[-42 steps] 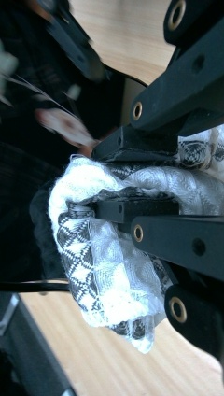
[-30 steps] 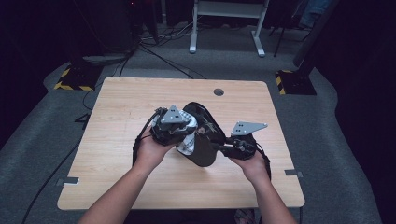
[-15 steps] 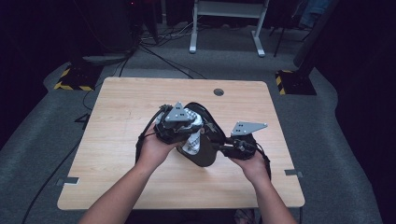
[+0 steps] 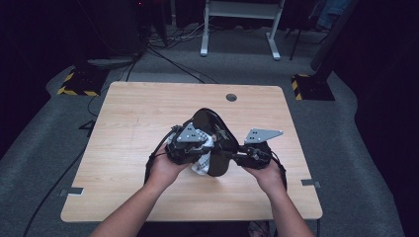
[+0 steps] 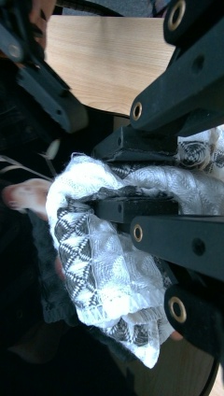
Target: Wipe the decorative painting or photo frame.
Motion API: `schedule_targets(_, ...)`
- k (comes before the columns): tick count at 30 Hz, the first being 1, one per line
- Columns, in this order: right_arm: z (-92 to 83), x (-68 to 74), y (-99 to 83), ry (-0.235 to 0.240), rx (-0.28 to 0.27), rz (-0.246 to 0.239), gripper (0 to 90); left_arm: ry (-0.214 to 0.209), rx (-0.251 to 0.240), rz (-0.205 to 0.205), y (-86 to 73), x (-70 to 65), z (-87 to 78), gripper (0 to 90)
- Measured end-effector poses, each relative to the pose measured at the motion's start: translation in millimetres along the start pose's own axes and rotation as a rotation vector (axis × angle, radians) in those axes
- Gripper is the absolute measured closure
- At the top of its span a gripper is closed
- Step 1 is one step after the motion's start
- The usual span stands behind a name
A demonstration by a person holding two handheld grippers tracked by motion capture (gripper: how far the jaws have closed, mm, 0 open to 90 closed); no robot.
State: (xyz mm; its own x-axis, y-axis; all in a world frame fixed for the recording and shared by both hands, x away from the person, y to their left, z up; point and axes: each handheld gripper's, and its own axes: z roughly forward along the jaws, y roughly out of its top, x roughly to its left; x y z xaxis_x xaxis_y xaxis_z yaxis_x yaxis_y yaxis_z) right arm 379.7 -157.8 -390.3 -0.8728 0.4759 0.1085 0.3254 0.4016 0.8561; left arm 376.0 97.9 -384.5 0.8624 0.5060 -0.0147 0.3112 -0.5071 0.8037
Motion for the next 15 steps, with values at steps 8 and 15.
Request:
schedule_targets(8,0.2,-0.1,0.1,-0.005,-0.002,0.004,75.6,0.010,-0.005,0.005,14.3,0.7,-7.0,74.8)
schedule_targets(15,0.2,-0.6,-0.2,0.003,-0.005,0.004,75.6,0.026,-0.035,0.017,22.8,4.3,-17.3,74.7)
